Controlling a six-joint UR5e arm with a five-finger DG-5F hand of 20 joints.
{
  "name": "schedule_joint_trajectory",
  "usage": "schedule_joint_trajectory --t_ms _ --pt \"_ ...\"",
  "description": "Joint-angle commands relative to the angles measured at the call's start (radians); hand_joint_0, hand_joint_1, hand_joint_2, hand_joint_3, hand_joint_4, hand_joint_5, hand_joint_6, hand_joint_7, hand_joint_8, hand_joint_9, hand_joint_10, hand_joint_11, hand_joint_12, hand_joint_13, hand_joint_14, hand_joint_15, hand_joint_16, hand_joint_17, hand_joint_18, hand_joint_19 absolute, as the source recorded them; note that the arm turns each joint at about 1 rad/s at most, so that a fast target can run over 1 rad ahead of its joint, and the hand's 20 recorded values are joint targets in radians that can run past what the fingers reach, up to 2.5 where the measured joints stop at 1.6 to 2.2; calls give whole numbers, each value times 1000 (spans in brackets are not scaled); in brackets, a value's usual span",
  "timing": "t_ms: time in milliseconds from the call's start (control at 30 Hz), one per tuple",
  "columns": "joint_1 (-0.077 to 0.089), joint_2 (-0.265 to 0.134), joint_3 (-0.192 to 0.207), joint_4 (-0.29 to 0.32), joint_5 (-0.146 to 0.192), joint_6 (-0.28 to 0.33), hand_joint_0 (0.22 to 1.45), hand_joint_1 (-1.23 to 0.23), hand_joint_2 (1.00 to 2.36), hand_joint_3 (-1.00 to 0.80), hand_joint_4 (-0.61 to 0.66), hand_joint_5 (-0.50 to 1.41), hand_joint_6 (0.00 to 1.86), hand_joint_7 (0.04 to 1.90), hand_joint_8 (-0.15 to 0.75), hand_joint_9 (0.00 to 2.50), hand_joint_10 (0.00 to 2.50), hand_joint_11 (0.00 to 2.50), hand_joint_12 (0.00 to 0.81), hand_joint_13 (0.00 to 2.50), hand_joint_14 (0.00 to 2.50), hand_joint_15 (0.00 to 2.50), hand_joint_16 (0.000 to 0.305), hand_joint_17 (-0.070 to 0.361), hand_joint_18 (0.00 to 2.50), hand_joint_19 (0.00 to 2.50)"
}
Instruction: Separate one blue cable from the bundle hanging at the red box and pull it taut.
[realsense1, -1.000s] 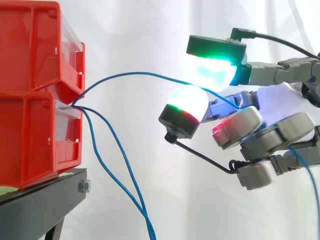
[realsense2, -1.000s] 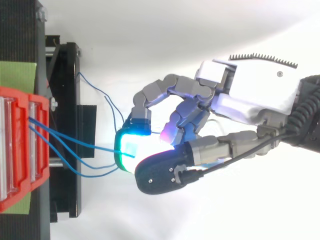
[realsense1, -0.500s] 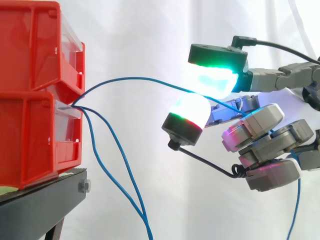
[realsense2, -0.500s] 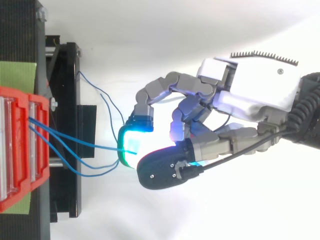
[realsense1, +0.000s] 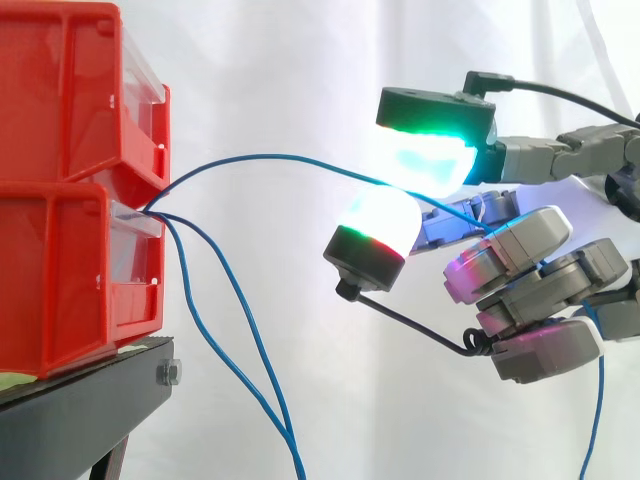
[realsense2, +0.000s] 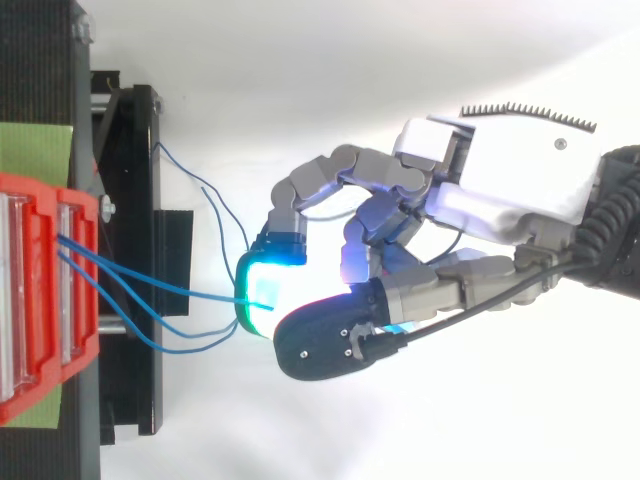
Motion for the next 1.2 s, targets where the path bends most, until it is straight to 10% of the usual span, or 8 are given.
schedule_joint_trajectory --t_ms 0,1167 --pt "1 0 1 0 0 0 703 -750 1021 -154 -12 -158 958 991 347 932 987 1032 335 1118 1666 1086 44 99 1300 1257" --pt "1 0 1 2 0 0 703 -753 1021 -147 -6 -156 956 999 341 949 977 1056 337 1143 1609 1126 45 100 1315 1241"
